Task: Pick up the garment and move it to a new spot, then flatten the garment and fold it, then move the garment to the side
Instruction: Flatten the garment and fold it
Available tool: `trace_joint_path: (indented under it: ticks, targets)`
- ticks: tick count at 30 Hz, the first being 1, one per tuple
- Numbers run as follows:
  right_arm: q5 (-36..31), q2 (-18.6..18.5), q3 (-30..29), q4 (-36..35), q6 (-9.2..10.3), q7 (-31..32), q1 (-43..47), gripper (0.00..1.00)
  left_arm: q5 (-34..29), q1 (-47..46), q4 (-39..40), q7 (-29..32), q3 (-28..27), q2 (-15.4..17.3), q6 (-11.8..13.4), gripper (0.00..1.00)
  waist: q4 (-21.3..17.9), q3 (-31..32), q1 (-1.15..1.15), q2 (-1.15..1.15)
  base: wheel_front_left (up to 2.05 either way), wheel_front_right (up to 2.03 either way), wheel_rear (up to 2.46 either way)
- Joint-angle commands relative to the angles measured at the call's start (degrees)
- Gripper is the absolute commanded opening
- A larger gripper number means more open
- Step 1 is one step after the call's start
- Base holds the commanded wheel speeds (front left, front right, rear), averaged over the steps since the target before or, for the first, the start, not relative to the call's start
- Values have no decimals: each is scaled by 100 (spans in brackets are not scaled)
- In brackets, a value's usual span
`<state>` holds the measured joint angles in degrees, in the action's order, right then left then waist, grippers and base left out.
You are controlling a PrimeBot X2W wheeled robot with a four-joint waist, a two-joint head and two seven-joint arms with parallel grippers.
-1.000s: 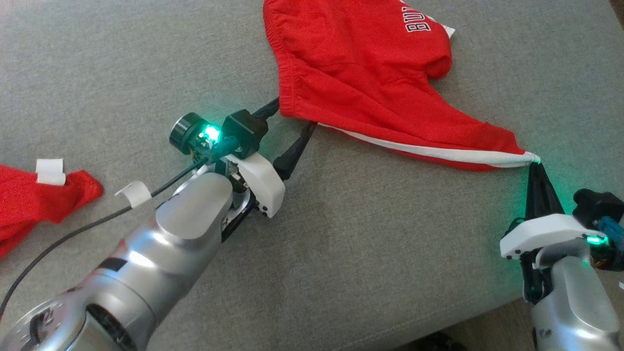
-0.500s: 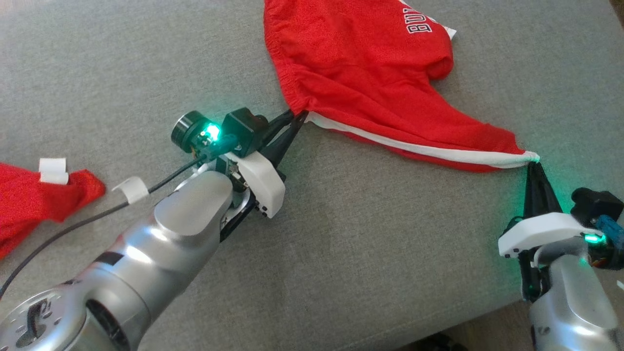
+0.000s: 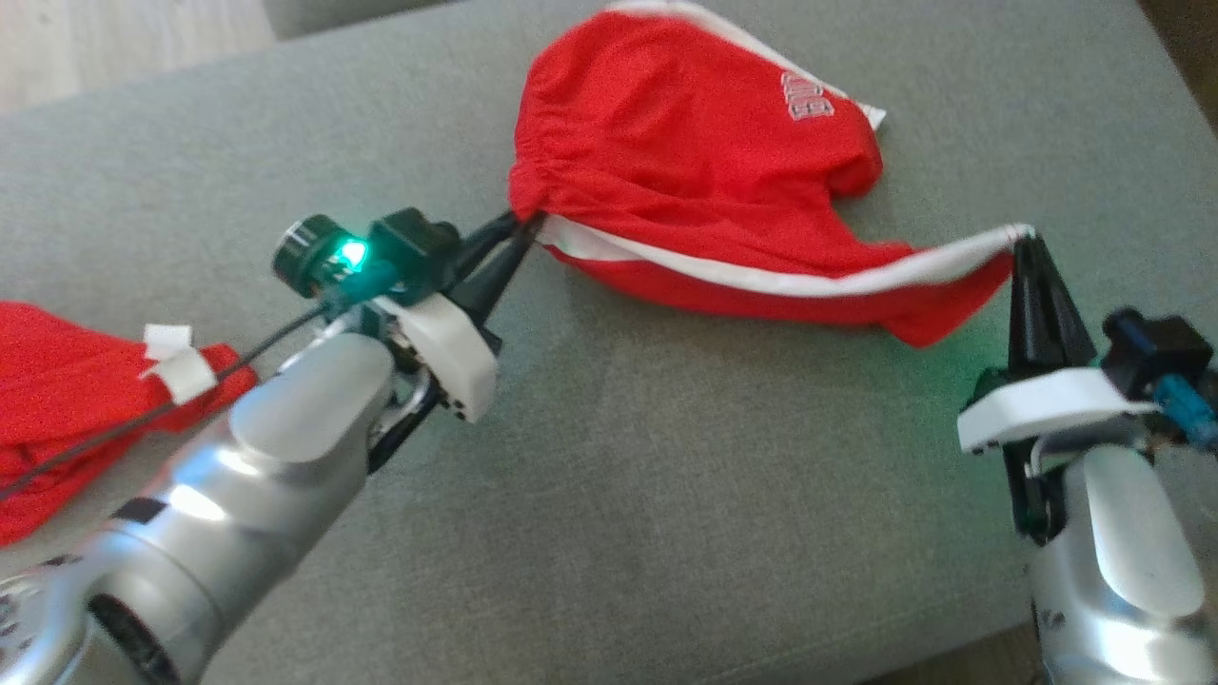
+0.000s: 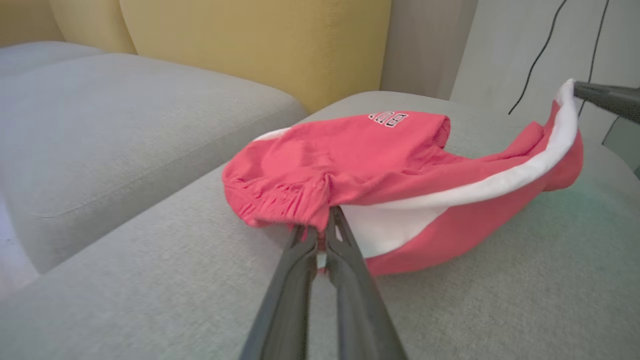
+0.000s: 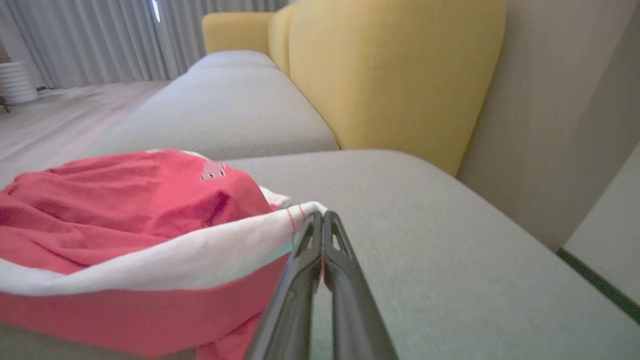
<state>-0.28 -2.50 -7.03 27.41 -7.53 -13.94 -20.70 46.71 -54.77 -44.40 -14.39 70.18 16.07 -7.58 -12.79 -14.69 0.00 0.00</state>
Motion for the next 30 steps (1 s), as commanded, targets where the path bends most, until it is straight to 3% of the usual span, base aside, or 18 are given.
trace_joint_path:
  ticks: [1, 6, 12, 16, 20, 30]
  targets:
    - [-139, -38, 170, -397, 4, 74, -291, 0, 84, -219, 167, -60, -220, 236, 9, 0, 131, 230, 0, 0, 0, 0, 0]
    - [-450, -66, 382, -1067, 4, 410, -587, 0, 224, -500, 478, 106, -144, 582, 9, 0, 322, 551, 0, 0, 0, 0, 0]
    - [-274, -519, 898, -1567, 4, 871, -1314, 0, 635, -1107, 1075, 680, -173, 1072, 9, 0, 623, 1047, 0, 0, 0, 0, 0]
    - [10, -722, 1186, -1503, 4, 1017, -1732, 0, 798, -1426, 1260, 960, -250, 1348, 12, 0, 724, 1375, 0, 0, 0, 0, 0]
    - [229, -916, 1341, -1311, 4, 1065, -1969, 0, 926, -1553, 1350, 917, -473, 1467, 191, 0, 798, 1552, 0, 0, 0, 0, 0]
    - [502, -1254, 1333, -1062, 4, 1137, -1616, 0, 1221, -981, 2044, 670, -653, 1713, 582, 0, 969, 1810, 0, 0, 0, 0, 0]
